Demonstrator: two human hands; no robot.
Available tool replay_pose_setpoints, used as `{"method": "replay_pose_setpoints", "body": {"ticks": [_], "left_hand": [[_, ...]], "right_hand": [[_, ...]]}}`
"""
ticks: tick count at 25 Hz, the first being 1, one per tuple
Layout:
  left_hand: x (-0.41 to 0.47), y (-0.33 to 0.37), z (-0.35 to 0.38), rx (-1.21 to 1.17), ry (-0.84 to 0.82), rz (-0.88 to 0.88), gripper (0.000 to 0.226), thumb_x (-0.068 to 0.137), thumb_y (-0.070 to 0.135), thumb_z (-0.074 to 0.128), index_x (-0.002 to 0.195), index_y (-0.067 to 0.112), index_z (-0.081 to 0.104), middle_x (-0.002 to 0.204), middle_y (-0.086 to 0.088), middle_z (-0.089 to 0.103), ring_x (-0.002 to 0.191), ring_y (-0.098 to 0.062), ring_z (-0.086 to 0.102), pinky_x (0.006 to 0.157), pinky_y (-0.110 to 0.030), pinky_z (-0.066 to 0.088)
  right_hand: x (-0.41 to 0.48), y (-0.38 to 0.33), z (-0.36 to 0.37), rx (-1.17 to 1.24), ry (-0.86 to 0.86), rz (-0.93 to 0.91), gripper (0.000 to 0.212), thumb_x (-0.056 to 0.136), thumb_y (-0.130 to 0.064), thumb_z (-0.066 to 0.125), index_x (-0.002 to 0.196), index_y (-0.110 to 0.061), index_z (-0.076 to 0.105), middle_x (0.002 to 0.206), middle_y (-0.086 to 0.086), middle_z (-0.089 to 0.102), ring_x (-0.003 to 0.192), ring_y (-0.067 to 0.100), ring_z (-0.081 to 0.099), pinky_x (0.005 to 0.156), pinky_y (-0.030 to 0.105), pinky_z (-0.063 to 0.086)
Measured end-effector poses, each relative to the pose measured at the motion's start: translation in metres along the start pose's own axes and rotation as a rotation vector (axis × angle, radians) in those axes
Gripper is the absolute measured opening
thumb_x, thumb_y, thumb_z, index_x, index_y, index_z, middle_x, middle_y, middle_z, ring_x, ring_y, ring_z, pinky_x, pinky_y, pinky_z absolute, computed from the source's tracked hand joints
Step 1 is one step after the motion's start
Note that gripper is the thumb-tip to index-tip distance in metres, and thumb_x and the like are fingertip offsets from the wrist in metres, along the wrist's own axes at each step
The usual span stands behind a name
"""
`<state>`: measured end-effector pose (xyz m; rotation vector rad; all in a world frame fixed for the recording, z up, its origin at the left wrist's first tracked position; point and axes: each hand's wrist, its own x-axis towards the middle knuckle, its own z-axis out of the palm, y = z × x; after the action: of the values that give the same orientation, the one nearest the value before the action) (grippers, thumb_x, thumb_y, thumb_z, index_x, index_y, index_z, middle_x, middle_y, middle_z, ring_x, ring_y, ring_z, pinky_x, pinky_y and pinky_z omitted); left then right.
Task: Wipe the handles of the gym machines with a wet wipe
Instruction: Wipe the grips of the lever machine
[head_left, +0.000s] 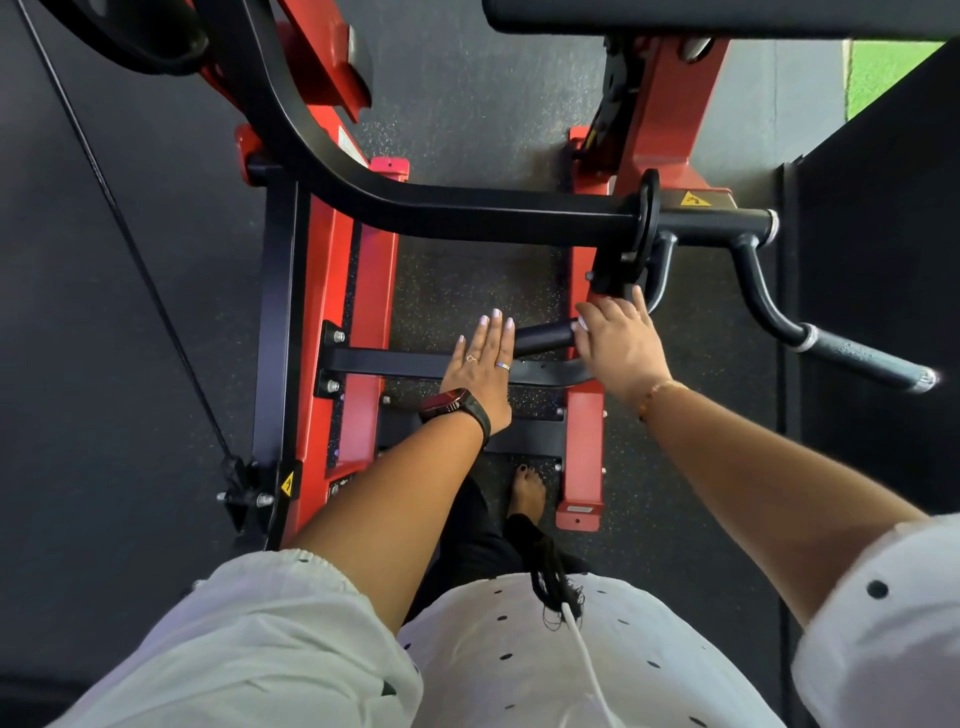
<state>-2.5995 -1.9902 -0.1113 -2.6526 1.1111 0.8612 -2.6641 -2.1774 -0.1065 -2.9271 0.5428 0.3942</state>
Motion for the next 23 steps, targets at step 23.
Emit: {"method": "replay_pose_setpoints", "body": {"ticks": [23], "left_hand": [[0.003, -0.002, 0.005, -0.049, 0.018, 0.018, 0.102, 0.085, 0.015, 0.053, 0.143, 0.009, -0.03, 0.153, -0.01, -0.032, 0.143, -0.024, -0.024, 0.119, -0.04, -0.003]], "right_hand": [[-0.055, -0.054, 0.018, 0.716, 0.242, 0.211, 0.032, 0.098, -0.022, 0.044, 0.117, -0.006, 0.064, 0.113, 0.007, 0.067, 0.11, 0.023, 0.055, 0.095, 0.021, 0.036]]}}
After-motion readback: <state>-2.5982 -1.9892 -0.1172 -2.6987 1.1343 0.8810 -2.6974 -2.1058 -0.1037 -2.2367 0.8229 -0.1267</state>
